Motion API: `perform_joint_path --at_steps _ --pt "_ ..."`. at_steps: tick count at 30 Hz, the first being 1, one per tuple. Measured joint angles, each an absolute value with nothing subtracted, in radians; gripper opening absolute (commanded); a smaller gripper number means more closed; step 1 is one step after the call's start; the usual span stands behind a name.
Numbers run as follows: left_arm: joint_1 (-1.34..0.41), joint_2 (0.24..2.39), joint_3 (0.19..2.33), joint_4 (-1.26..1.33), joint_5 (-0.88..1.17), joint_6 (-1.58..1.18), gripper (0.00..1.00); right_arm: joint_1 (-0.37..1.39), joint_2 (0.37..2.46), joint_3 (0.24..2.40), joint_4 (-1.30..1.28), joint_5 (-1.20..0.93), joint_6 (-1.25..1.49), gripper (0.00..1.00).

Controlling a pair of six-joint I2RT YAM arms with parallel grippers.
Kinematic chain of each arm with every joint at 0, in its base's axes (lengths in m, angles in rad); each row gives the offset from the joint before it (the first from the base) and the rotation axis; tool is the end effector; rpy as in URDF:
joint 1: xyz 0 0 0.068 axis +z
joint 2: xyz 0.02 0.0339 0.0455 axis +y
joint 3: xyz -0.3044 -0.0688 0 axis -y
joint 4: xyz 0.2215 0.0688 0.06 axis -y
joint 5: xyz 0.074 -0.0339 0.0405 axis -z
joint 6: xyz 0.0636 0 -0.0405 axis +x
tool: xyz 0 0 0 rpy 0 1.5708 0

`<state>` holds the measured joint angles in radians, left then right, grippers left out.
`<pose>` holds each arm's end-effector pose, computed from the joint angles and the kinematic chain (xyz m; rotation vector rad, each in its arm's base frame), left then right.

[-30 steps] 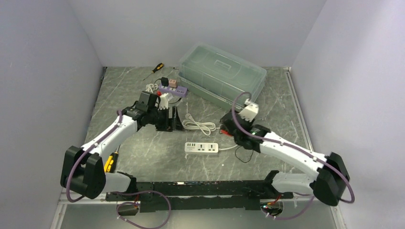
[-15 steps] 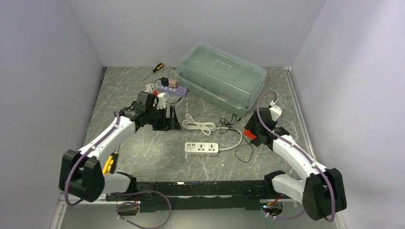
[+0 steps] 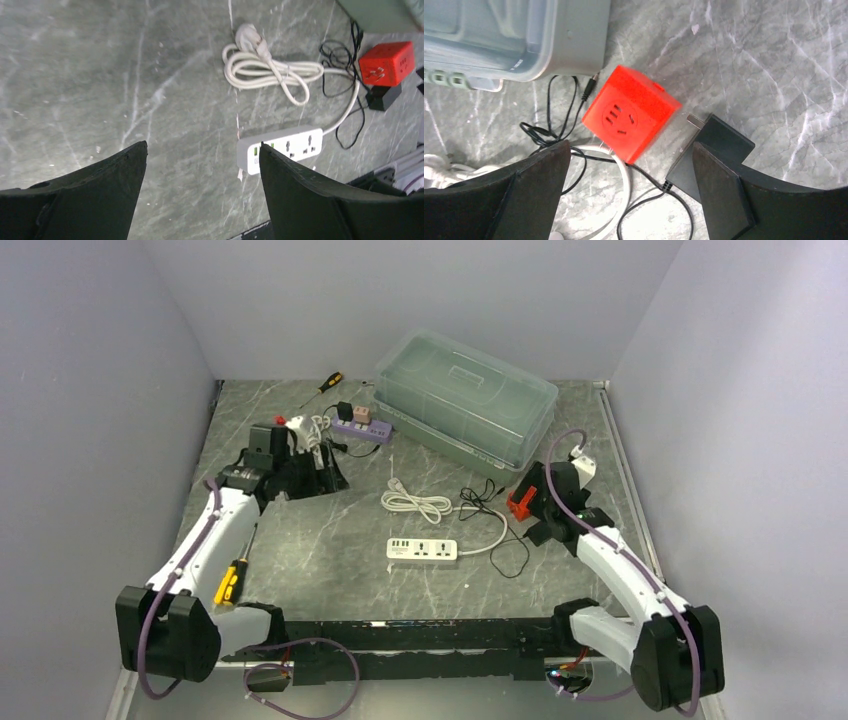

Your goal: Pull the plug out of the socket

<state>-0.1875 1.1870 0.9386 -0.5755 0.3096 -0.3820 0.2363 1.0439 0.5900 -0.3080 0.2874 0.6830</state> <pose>0.2193 -0.0613 0.3007 -0.0882 2.4381 -0.6327 0.1889 0.0269 0.2402 0.6466 2.2053 0.1381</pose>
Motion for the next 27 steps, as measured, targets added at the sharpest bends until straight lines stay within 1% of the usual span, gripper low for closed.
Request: perform_joint_path --at_steps 6,8,10,14,18,20,23,27 --pt "-0.094 1.212 1.000 -0.574 0.292 -0.387 0.86 0.248 0.967 0.623 -0.319 0.259 0.636 0.87" --pt "-0.078 1.245 1.037 -0.571 0.289 -0.391 0.86 0.285 0.953 0.644 -0.310 0.242 0.611 0.85" --pt "-0.068 1.287 1.081 -0.565 0.278 -0.391 0.85 0.359 0.965 0.684 -0.304 0.239 0.588 0.81" --pt "-0.015 1.415 1.202 -0.550 0.260 -0.398 0.82 0.541 1.041 0.788 -0.268 0.248 0.563 0.78" --pt "0.069 1.565 1.299 -0.529 0.237 -0.411 0.78 0.664 1.120 0.824 -0.197 0.250 0.560 0.76" --pt "0.092 1.654 1.352 -0.529 0.211 -0.413 0.77 0.707 1.162 0.824 -0.177 0.247 0.561 0.75" --pt "0.094 1.776 1.439 -0.545 0.183 -0.409 0.78 0.740 1.201 0.824 -0.170 0.239 0.566 0.74" --pt "0.090 1.923 1.565 -0.553 0.157 -0.395 0.79 0.768 1.185 0.809 -0.170 0.227 0.572 0.77"
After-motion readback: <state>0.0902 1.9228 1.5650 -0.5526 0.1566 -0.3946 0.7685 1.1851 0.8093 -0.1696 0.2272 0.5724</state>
